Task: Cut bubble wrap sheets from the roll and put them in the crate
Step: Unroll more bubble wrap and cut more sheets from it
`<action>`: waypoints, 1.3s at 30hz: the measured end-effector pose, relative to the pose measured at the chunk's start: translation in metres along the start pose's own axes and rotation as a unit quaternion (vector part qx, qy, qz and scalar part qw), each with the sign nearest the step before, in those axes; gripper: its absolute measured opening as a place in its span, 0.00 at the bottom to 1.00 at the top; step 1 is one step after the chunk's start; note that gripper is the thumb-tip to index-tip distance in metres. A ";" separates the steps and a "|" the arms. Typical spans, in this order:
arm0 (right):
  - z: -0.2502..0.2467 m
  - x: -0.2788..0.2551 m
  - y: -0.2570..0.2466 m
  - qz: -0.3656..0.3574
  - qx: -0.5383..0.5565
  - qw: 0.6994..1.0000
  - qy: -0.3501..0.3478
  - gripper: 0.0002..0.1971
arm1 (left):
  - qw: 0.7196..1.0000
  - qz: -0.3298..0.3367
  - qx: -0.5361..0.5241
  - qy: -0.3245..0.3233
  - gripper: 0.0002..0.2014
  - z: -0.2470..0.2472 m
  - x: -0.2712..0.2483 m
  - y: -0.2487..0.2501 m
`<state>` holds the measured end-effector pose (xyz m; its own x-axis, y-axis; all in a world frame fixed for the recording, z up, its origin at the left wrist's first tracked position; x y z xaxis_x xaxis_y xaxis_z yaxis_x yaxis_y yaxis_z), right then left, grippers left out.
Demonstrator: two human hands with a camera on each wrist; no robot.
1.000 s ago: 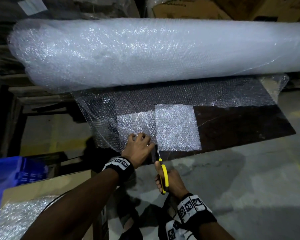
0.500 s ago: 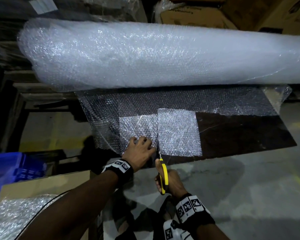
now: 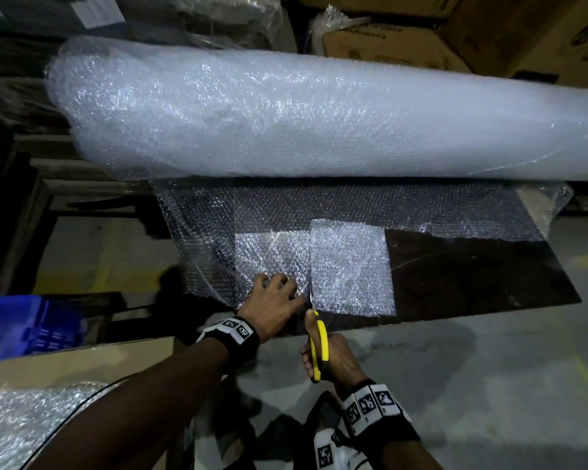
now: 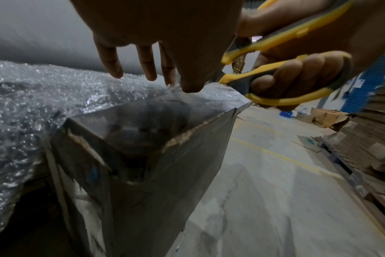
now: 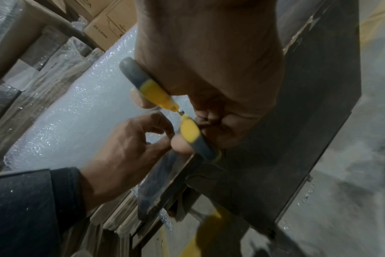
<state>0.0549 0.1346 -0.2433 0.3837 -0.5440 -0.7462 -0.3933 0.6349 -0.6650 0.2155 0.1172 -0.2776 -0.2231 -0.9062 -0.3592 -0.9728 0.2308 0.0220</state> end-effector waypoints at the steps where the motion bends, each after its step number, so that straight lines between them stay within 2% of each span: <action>1: 0.000 0.001 -0.001 0.007 0.004 1.000 -0.006 0.37 | 1.000 -0.001 0.002 -0.002 0.18 0.001 0.001 0.000; 4: 0.000 0.004 -0.006 0.027 0.009 0.999 -0.022 0.37 | 1.000 -0.003 0.009 -0.004 0.20 0.004 0.004 0.001; 10: -0.003 0.015 -0.003 0.001 -0.027 1.000 -0.007 0.40 | 1.000 0.002 0.001 0.005 0.18 0.004 0.005 0.003; 15: -0.004 0.024 -0.002 0.020 -0.011 1.000 -0.021 0.44 | 1.000 0.006 -0.011 0.022 0.20 0.006 0.006 0.003; 21: -0.009 0.027 -0.001 -0.004 -0.091 0.996 -0.002 0.43 | 1.000 0.008 -0.017 -0.017 0.18 0.002 0.004 0.002; 23: -0.009 0.024 -0.003 -0.006 -0.088 0.996 -0.009 0.43 | 0.999 0.014 -0.016 -0.032 0.22 0.000 0.003 0.002; 27: -0.009 0.020 -0.015 0.006 -0.039 0.999 -0.037 0.37 | 0.999 0.010 -0.025 -0.042 0.24 -0.004 0.001 0.003; 33: -0.014 0.023 -0.011 -0.019 -0.113 0.993 -0.009 0.38 | 0.998 0.010 -0.015 -0.061 0.26 -0.009 0.002 0.004; 35: -0.015 0.022 -0.013 -0.024 -0.104 0.994 -0.011 0.38 | 0.998 0.020 -0.017 -0.049 0.27 -0.008 0.003 0.004; 39: -0.015 0.020 -0.022 -0.014 -0.054 0.998 -0.039 0.37 | 0.999 0.017 0.005 -0.040 0.22 0.000 0.005 0.003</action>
<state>0.0585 0.1017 -0.2443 0.4589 -0.5137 -0.7249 -0.4676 0.5541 -0.6887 0.2117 0.1130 -0.2797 -0.2498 -0.8669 -0.4315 -0.9639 0.2649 0.0258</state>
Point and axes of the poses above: each hand's wrist, its own x-axis towards the middle knuckle, its own z-axis out of the palm, y = z × x, the point moved 2 cm from there along x, towards the middle knuckle, and after that the axes turned 14 degrees about -y, right-handed, at the moved point
